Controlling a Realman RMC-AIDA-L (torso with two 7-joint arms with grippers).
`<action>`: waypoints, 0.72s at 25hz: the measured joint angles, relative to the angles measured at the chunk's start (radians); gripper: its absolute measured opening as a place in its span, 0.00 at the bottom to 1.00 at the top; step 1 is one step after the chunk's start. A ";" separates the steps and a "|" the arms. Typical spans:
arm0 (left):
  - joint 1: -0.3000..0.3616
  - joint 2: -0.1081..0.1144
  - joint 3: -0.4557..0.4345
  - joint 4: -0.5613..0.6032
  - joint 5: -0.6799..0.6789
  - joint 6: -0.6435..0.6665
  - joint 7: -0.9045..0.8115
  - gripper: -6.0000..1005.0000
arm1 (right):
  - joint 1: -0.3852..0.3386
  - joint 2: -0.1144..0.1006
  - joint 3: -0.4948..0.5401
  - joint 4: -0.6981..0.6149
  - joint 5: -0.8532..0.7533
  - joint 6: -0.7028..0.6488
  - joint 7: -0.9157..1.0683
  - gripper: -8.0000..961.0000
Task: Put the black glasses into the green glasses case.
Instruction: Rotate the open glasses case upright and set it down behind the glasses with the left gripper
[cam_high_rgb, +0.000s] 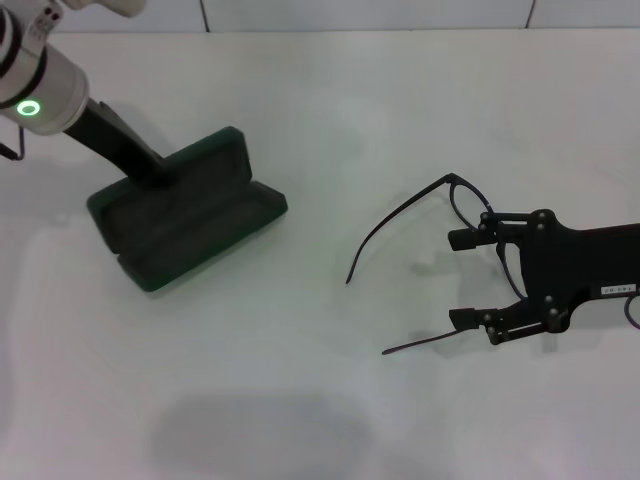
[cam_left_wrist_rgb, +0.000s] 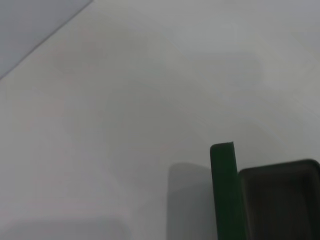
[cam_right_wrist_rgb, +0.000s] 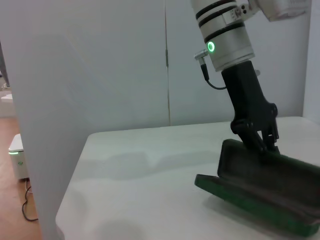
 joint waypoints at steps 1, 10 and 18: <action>0.000 -0.002 0.000 0.006 -0.002 0.003 0.005 0.22 | 0.000 0.000 0.000 0.000 0.000 0.000 0.000 0.90; -0.021 -0.032 0.046 0.080 -0.137 -0.014 0.258 0.19 | 0.003 0.003 -0.002 -0.003 0.000 -0.008 0.002 0.90; -0.037 -0.053 0.113 0.055 -0.250 -0.157 0.472 0.19 | 0.001 0.014 -0.002 -0.011 0.000 -0.012 0.004 0.90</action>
